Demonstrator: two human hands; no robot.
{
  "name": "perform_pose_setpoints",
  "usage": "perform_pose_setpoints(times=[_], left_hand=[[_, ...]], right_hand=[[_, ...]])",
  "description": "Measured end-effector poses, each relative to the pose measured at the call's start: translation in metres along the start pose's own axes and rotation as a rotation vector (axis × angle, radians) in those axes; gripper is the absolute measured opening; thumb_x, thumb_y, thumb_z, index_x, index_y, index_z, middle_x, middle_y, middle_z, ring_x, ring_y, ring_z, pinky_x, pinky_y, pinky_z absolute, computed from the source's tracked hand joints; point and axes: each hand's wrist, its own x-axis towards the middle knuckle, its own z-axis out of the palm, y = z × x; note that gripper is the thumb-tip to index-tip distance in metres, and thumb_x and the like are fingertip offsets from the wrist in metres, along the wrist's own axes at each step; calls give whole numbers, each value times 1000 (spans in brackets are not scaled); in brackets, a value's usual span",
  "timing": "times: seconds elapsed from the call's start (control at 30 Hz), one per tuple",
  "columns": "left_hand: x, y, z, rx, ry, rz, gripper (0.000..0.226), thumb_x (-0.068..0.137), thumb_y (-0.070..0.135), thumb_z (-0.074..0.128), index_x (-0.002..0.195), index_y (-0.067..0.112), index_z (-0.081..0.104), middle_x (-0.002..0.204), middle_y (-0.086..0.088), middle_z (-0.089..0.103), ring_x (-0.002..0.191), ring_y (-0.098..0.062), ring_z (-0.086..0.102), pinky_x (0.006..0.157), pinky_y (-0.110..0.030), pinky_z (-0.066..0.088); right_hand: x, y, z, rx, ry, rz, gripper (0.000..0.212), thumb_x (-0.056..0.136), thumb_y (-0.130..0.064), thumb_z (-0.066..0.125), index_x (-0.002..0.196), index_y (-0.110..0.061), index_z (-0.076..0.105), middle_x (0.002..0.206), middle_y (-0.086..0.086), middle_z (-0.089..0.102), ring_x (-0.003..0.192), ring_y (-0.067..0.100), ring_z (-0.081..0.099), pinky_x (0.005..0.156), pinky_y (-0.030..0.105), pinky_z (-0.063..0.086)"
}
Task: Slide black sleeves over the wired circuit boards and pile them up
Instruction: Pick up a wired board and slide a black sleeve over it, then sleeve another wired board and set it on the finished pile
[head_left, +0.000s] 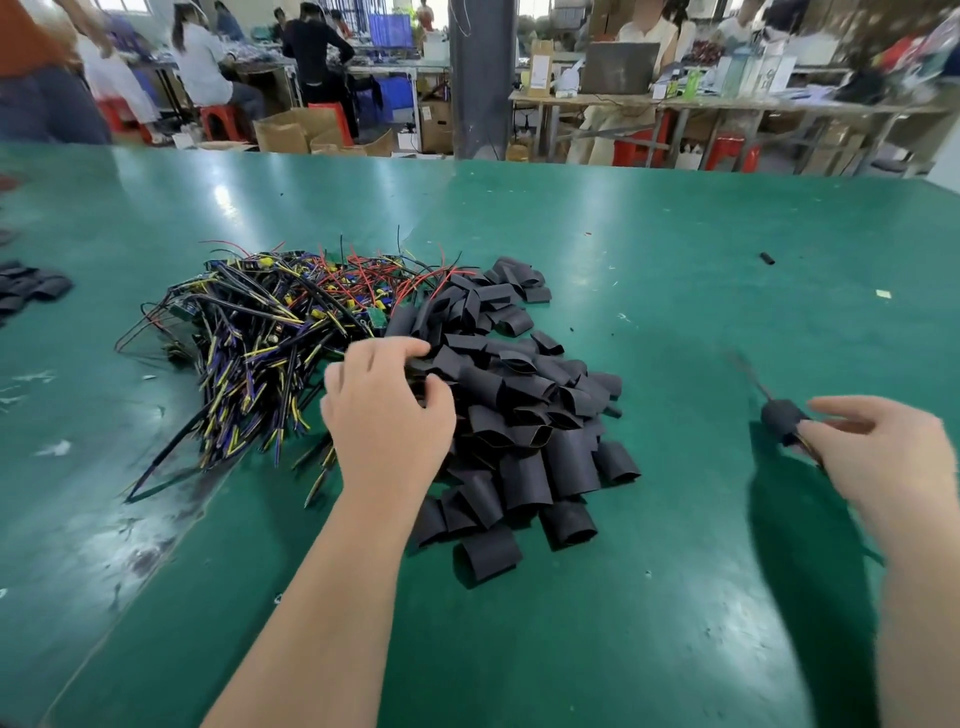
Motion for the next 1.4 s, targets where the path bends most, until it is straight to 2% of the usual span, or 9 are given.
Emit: perform_pose_setpoints(times=[0.13,0.27,0.37,0.57,0.77,0.87,1.03,1.2,1.4], left_hand=[[15,-15,-7,136,111,-120,49,81,15,58,129,21,52,137,-2,44,126,-28,33,100,-41,25],[40,-31,-23,278,178,-130,60,79,15,58,137,18,46,147,-4,36,138,-25,23,110,-44,15],[79,-38,-36,404,170,-70,65,78,23,59,140,16,41,151,-10,32,142,-30,19,112,-48,12],[158,-52,-43,783,-230,-73,89,80,63,52,150,24,14,157,-15,14,142,-44,14,112,-53,16],[164,-64,-35,750,-596,-154,114,58,85,60,148,24,24,151,-14,28,136,-39,31,107,-54,29],[165,-59,-34,725,-542,-155,110,51,81,66,142,29,31,146,-13,33,129,-42,39,103,-55,35],[157,-54,-24,667,-630,-247,94,55,90,53,137,54,27,150,-16,16,133,-49,23,101,-62,29],[149,-54,-19,670,-514,-225,66,65,76,62,117,35,57,140,-17,30,128,-45,27,100,-56,30],[138,-54,-24,691,-381,-169,65,77,55,65,120,7,56,128,-17,45,120,-39,40,94,-48,42]], right_hand=[[1,1,8,-162,41,-48,34,82,-11,63,116,-15,66,112,14,69,101,32,62,86,40,48],[-11,-8,17,-207,4,-173,32,82,-9,62,114,-11,67,108,18,68,87,31,57,77,35,41],[-21,-15,23,-225,5,-220,34,79,-8,60,112,-13,68,106,18,65,93,35,56,85,41,46],[-41,-29,34,-248,-40,-297,32,80,-9,64,111,-16,67,117,16,55,113,32,49,100,51,39],[-50,-34,39,-262,-97,-347,28,81,-8,66,108,-17,67,122,12,52,115,30,49,101,49,35],[-52,-35,41,-251,-109,-359,29,81,-7,65,108,-17,67,121,12,52,114,29,48,101,49,35],[-56,-35,42,-212,-143,-381,30,82,-6,63,110,-18,66,123,11,51,97,19,43,101,47,34],[-55,-35,43,-211,-140,-394,29,83,-5,63,110,-15,67,124,14,52,83,17,37,97,40,34],[-54,-34,46,-183,-134,-403,28,84,-7,63,109,-15,67,125,13,52,64,20,37,74,30,29]])
